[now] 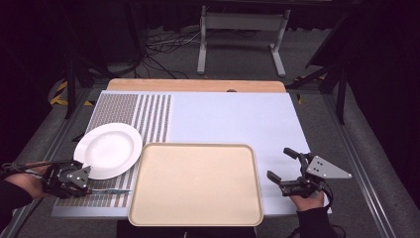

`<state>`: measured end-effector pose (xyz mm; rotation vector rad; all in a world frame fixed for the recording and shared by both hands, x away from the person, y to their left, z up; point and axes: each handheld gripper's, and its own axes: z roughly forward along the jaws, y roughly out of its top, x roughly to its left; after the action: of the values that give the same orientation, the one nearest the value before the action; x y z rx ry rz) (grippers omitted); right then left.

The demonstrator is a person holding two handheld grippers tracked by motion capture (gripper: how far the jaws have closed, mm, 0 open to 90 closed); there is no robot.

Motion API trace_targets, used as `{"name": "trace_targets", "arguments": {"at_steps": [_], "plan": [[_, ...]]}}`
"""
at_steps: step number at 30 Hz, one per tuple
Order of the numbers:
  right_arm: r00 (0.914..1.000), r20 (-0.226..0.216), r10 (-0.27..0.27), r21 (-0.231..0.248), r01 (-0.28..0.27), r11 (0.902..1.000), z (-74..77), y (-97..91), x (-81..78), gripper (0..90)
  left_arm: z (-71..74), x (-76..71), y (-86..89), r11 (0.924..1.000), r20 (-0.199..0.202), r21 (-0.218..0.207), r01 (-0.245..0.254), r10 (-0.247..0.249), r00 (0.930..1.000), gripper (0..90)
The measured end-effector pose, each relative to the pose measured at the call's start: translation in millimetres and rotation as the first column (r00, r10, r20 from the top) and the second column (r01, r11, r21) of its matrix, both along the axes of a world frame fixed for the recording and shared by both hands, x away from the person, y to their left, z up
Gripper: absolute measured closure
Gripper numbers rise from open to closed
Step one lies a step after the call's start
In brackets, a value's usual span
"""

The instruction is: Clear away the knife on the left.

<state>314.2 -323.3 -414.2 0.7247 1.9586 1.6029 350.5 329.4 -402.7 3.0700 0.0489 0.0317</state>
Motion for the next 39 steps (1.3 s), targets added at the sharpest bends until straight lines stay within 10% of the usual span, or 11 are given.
{"name": "trace_targets", "arguments": {"at_steps": [11, 24, 25, 34, 39], "plan": [[0.9999, -0.009, 0.008, 0.01, -0.008, 0.9999, 0.0, -0.7, 0.5, 2.6, 34.5, -3.4, -8.5, 0.9838, -0.044, -0.141, -0.111, 0.105, 0.9935, 77.4], [0.9996, -0.025, 0.009, 0.017, -0.008, 0.9998, -0.8, -1.4, 1.2, 2.8, 54.7, -1.9, -41.5, 0.9183, -0.123, -0.309, -0.248, 0.22, 0.9677, 77.1], [0.9997, -0.022, 0.01, 0.016, -0.01, 0.9998, -0.7, -1.2, 1.1, 2.8, 55.7, -1.3, -47.5, 0.905, -0.149, -0.321, -0.279, 0.242, 0.9586, 77.1], [0.9996, -0.023, 0.013, 0.013, -0.013, 0.9998, -0.8, -1.0, 1.1, 2.9, 52.3, -0.6, -69.0, 0.8905, -0.137, -0.336, -0.306, 0.275, 0.9515, 77.4], [0.9996, -0.023, 0.017, 0.012, -0.017, 0.9998, -1.0, -1.4, 1.0, 3.0, 54.0, 0.6, -78.5, 0.8628, -0.143, -0.371, -0.343, 0.312, 0.9392, 77.4]]}}
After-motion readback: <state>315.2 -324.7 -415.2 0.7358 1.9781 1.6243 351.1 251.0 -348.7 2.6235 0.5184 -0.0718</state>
